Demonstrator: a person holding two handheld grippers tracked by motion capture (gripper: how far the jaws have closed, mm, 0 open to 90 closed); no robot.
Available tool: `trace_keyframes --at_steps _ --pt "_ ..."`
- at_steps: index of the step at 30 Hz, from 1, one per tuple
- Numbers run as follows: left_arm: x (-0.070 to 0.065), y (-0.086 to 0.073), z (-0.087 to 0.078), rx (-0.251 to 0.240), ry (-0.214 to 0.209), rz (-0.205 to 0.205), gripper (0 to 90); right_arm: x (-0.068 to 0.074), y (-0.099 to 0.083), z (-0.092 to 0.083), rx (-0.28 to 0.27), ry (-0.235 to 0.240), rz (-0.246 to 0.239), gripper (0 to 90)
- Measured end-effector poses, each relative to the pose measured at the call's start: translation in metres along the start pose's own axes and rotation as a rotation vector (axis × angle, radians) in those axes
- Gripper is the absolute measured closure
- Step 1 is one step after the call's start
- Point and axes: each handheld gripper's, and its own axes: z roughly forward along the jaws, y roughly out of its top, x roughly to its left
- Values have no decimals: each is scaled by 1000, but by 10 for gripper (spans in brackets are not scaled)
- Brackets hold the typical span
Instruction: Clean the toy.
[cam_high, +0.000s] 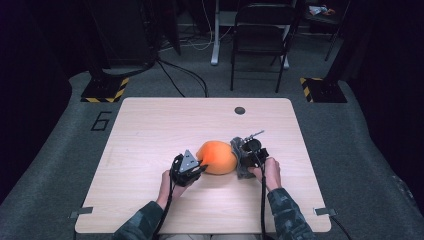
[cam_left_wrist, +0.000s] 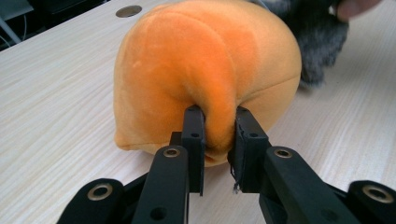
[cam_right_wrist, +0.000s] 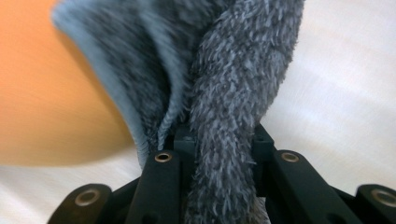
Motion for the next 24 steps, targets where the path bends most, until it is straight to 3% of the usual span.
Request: trace_keyframes --at_steps 2,5,6,7,8,10,14,19,22,24 --pt "2 -1 0 -5 -1 -12 771 -1 -1 3 6 17 17 725" --pt "2 -1 0 -5 -3 -10 771 1 4 -8 -13 -37 -17 725" --pt "1 -1 0 -4 -6 -12 772 1 6 -14 -22 -28 -20 725" --pt "1 -1 0 -4 -10 -12 771 2 8 -20 -39 -24 -3 725" --pt "0 -1 0 -2 -11 -9 771 3 11 -29 -80 -27 -10 725" --pt "-1 0 0 1 -10 -3 771 8 16 -43 -109 -2 -23 725" --pt "-2 0 0 5 -2 11 771 33 25 -66 -193 22 -103 725" --pt "-4 1 1 0 -8 18 770 68 30 -79 -270 70 -195 725" --pt "-7 1 1 4 -6 31 770 82 31 -80 -286 95 -212 725" --pt "-8 1 2 8 -4 36 770 84 30 -73 -270 72 -239 724"
